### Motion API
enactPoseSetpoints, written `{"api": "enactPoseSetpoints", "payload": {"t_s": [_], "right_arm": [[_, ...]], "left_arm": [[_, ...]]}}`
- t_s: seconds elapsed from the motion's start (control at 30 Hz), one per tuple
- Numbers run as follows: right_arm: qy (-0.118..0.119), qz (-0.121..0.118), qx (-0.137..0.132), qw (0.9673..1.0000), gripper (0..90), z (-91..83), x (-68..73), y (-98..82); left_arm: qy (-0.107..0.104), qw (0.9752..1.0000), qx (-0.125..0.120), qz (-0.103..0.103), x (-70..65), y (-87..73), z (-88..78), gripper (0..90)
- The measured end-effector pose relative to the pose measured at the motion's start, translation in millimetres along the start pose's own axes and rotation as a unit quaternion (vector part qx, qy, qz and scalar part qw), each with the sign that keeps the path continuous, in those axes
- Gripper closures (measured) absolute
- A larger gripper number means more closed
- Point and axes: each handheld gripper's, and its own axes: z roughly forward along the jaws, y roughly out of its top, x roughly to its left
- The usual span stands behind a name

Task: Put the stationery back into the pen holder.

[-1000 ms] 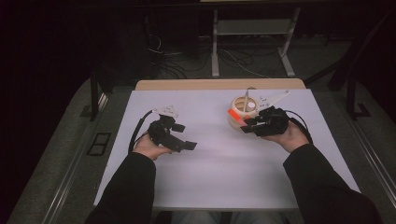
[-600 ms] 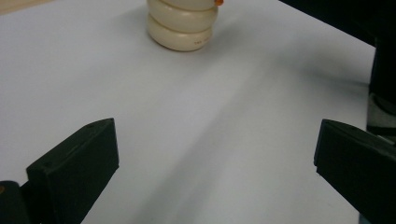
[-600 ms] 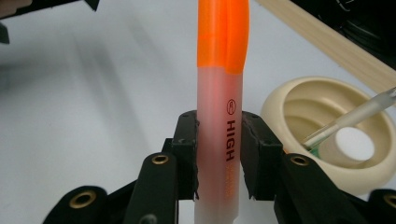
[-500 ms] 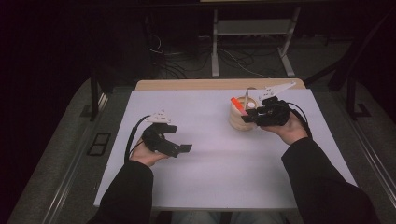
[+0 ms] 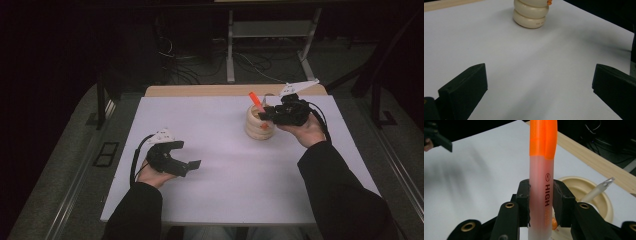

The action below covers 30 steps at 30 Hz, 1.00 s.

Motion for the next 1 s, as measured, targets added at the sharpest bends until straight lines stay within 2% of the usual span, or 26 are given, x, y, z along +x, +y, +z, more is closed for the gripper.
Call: {"api": "enactPoseSetpoints", "payload": {"t_s": [0.3,0.43,0.57,0.73,1.0], "right_arm": [[-0.017,0.026,-0.034,0.9989,68.3,4.4,-8.6,2.3],[-0.023,0.037,-0.052,0.9977,68.2,7.2,-13.9,2.2],[-0.023,0.059,-0.072,0.9954,68.2,9.6,-19.7,1.3],[-0.031,0.066,-0.087,0.9935,68.2,15.4,-25.4,-1.2],[-0.033,0.076,-0.1,0.9916,68.1,26.2,-30.3,-4.3]], "left_arm": [[0.016,0.9996,-0.024,-0.004,-1.5,-13.7,-3.0,0.0],[0.024,0.9992,-0.033,-0.004,-2.0,-19.3,-3.1,0.0],[0.029,0.9986,-0.043,-0.008,-2.4,-22.5,-3.6,0.0],[0.03,0.9983,-0.049,-0.01,-3.9,-27.2,-2.4,0.0],[0.025,0.9987,-0.044,-0.007,-7.4,-31.2,2.4,0.0]]}}
